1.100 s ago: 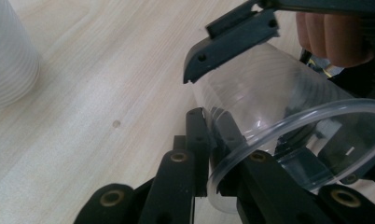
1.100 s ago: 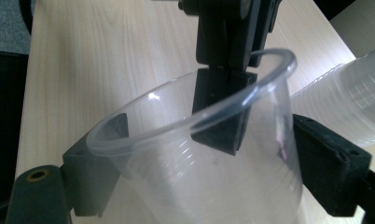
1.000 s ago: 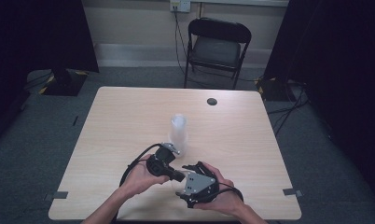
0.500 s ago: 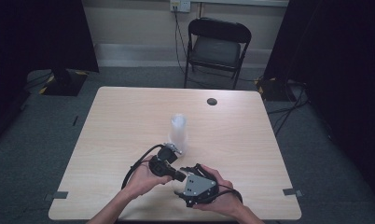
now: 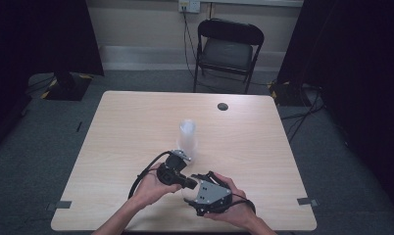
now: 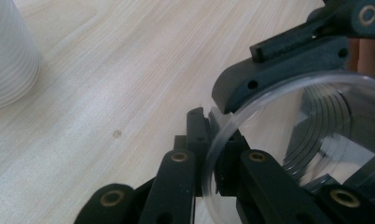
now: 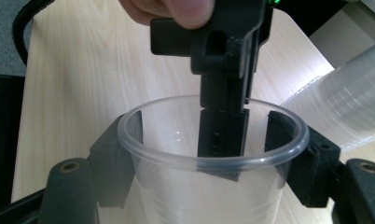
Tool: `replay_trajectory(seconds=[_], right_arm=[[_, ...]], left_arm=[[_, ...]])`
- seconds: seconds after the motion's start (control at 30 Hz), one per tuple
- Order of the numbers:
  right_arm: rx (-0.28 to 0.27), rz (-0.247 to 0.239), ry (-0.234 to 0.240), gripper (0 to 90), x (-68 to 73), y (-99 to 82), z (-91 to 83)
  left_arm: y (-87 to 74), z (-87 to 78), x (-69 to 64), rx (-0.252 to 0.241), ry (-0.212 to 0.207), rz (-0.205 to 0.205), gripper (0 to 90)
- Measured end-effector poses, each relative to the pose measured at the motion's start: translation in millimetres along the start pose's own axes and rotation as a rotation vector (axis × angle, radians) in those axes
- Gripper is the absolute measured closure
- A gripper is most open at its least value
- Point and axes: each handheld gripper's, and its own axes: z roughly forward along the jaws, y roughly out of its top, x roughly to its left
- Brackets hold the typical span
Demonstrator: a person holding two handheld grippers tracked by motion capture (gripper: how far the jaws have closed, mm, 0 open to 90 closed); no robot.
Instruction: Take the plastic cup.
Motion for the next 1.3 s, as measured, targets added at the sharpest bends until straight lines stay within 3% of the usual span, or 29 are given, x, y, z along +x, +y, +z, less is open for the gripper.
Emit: replay_trajectory(seconds=[0.13, 0.2, 0.23, 0.4, 0.67, 0.7, 0.73, 0.93, 1.0, 1.07, 1.3], right_arm=[[-0.007, 0.010, -0.008, 28.3, -1.6, 0.3, -1.3], [-0.009, 0.014, -0.010, 28.3, -2.4, 0.5, -1.9], [-0.008, 0.017, -0.012, 28.4, -2.9, 0.4, -2.2], [-0.007, 0.047, -0.023, 28.5, -6.6, -1.7, -2.6], [-0.002, 0.077, -0.034, 28.6, -10.3, -2.8, -1.9], [-0.001, 0.079, -0.034, 28.6, -10.6, -2.6, -1.8], [0.000, 0.081, -0.038, 28.7, -11.0, -2.5, -1.6], [0.008, 0.104, -0.045, 28.8, -15.0, -3.0, -0.4], [0.008, 0.120, -0.044, 28.9, -16.8, -3.9, -0.8], [0.011, 0.133, -0.051, 29.0, -18.0, -5.1, -1.7], [0.001, 0.203, -0.059, 28.9, -25.3, -10.0, -5.5]], left_arm=[[-1.0, 0.4, 0.2, -0.024, -0.009, -0.007, 83.9], [-1.5, -0.4, 0.6, -0.046, 0.004, -0.031, 81.9], [-1.8, -0.5, 1.8, -0.058, -0.013, -0.036, 81.9], [-2.1, -3.9, 1.4, -0.095, -0.007, -0.012, 77.8], [-2.3, -6.7, 1.1, -0.133, -0.018, -0.016, 72.4], [-2.0, -8.5, 1.2, -0.120, -0.014, -0.011, 71.6], [-3.3, -6.9, 0.8, -0.157, -0.008, -0.017, 70.4], [-6.8, -13.6, 3.4, -0.219, 0.004, -0.011, 65.2], [-6.9, -17.0, 3.7, -0.267, 0.027, -0.009, 58.2], [-7.0, -19.3, 3.7, -0.292, 0.029, -0.009, 57.9], [-7.1, -19.1, 1.4, -0.310, 0.052, 0.012, 51.8]])
